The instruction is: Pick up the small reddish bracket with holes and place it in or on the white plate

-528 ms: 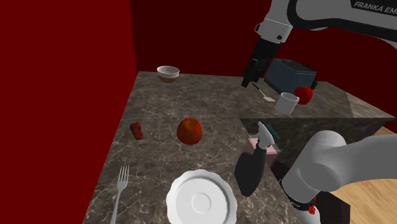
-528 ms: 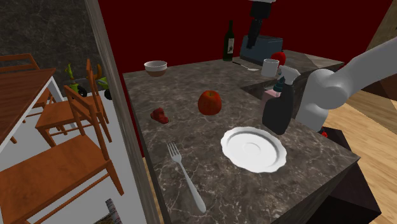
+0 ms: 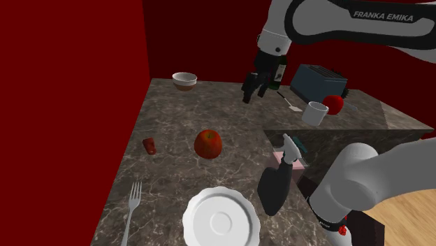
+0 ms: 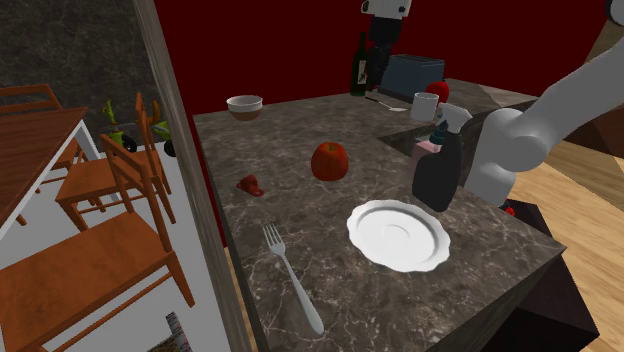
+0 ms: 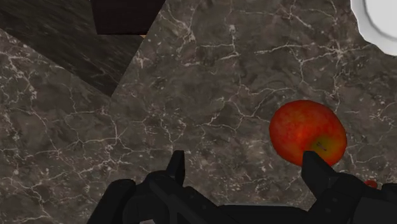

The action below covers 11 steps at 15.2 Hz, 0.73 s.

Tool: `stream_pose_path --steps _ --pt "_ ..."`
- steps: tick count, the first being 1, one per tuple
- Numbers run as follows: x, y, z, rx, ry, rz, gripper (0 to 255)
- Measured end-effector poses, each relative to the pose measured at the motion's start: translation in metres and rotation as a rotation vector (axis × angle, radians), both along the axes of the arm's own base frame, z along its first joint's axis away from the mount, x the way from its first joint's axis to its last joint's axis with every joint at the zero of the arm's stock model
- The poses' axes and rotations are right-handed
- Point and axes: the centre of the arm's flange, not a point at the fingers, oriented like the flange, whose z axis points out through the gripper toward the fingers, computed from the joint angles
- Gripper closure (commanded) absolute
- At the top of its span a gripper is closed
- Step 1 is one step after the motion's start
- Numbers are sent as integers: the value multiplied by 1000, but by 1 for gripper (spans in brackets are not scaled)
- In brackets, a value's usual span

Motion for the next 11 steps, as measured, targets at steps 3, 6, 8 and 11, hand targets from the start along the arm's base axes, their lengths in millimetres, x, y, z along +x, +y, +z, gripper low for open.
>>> stream_pose_path --steps 3,6,8,11 --pt "25 30 -15 -4 9 -16 0" --pt "51 59 -32 -8 19 -32 0" --pt "68 79 -43 -10 26 -43 0" --pt "90 107 -55 -14 35 -59 0"
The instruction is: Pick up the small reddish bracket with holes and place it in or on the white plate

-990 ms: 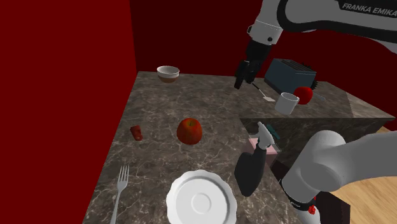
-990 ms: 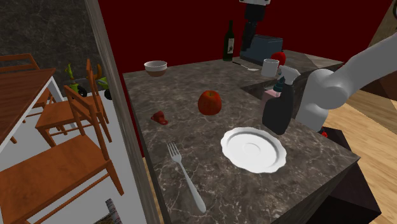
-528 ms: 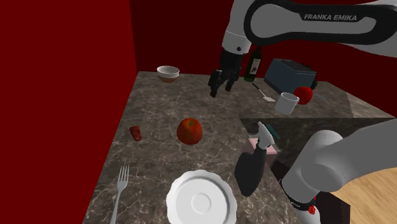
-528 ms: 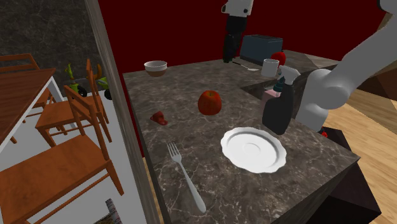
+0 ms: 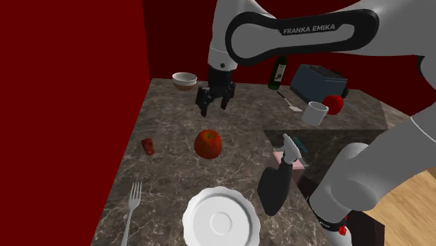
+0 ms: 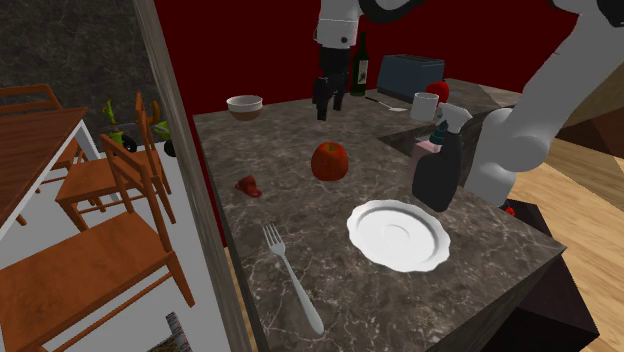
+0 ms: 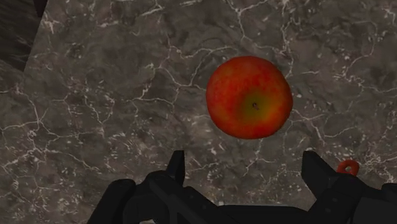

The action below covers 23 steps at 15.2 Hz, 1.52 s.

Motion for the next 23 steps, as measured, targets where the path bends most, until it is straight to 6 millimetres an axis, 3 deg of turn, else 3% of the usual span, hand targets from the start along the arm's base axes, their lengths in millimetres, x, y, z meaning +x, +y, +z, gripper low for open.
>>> stream_pose_path --steps 18,23 --pt "156 160 -103 -22 59 -96 0" --pt "169 172 -129 -25 64 -105 0"
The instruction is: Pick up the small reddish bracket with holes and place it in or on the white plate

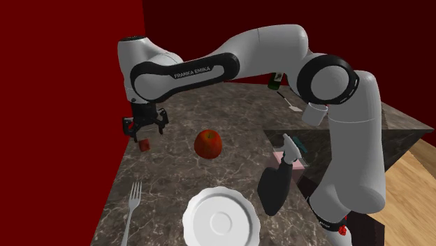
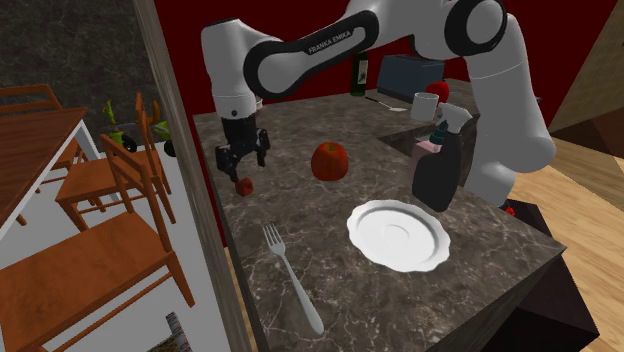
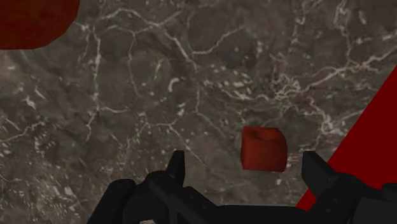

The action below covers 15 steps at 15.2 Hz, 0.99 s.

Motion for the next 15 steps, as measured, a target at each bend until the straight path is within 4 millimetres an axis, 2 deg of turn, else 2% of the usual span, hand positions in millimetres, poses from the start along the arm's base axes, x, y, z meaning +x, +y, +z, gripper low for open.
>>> stream_pose_path --steps 4,10,11,15 --pt "0 0 -21 0 0 0 0" --pt "-1 -1 -25 0 0 0 0" --pt "-1 -1 -25 0 0 0 255" --pt "0 -1 -23 1 -3 -1 255"
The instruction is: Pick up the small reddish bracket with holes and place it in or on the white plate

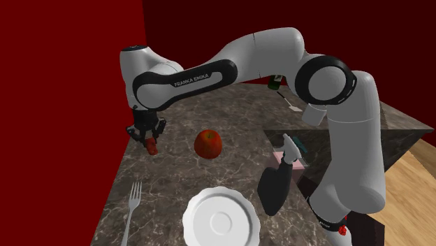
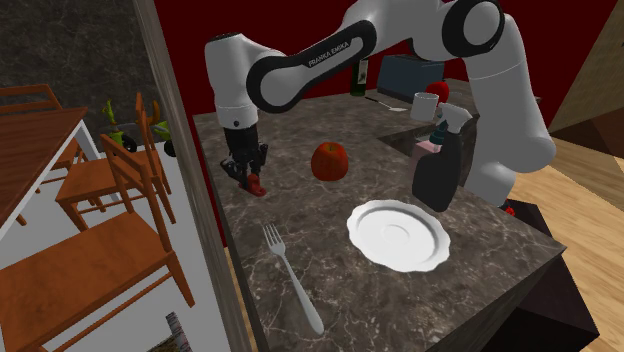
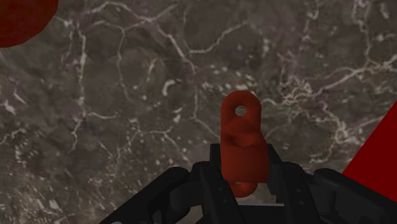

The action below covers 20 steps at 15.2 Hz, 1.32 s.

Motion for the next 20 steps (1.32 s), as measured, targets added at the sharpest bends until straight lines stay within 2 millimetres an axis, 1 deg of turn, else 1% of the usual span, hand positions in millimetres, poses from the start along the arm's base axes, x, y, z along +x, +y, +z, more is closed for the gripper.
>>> stream_pose_path --steps 6,7,11,20 --pt "1 0 0 0 -1 -1 255" --pt "0 0 2 0 -1 -1 255" --pt "-1 1 20 0 2 0 255" --pt "0 0 67 0 2 0 255"
